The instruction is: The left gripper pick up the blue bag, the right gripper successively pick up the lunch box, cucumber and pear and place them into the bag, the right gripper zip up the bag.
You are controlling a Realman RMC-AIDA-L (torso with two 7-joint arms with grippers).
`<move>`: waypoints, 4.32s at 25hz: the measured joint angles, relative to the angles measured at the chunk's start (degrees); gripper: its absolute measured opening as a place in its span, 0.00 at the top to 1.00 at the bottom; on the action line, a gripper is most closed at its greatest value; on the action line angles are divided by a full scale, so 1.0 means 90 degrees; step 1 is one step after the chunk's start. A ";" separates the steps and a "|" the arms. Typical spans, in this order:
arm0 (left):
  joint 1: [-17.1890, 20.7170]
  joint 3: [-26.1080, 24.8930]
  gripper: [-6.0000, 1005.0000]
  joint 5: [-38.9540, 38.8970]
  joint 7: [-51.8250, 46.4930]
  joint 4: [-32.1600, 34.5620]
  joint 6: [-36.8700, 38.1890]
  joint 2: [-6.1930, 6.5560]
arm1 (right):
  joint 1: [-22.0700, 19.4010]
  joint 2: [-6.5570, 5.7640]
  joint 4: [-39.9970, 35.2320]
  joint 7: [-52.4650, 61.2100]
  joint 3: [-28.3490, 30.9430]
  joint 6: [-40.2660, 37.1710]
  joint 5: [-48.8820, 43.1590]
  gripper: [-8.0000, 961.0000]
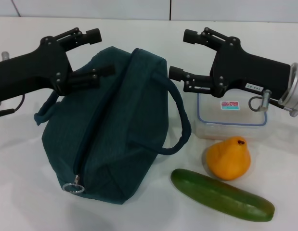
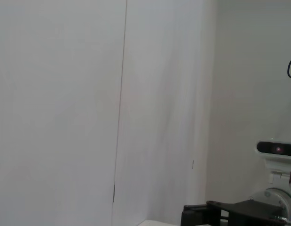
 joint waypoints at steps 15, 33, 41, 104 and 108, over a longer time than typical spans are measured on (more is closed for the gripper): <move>0.0020 0.0002 0.16 0.0154 -0.0789 0.0353 0.0032 -0.0002 | -0.0257 0.0043 -0.0183 -0.0029 0.0022 -0.0095 -0.0022 0.08; 0.0000 -0.0036 0.16 0.2022 -0.4131 0.2583 -0.0263 -0.0372 | -0.0462 0.0062 -0.0474 -0.0042 0.0003 -0.0182 -0.0192 0.08; 0.0031 -0.0068 0.27 0.1856 -0.4112 0.2587 -0.0315 -0.0372 | -0.0529 0.0060 -0.0488 -0.0048 0.0018 -0.0226 -0.0291 0.08; 0.0169 0.0087 0.61 0.1335 -0.2741 0.1433 -0.1318 -0.0516 | -0.0541 0.0059 -0.0460 -0.0225 0.0112 -0.0101 -0.0454 0.08; 0.0159 0.0093 0.70 0.1324 -0.2655 0.1395 -0.1319 -0.0517 | -0.0552 0.0095 -0.0436 -0.0233 0.0113 -0.0081 -0.0453 0.08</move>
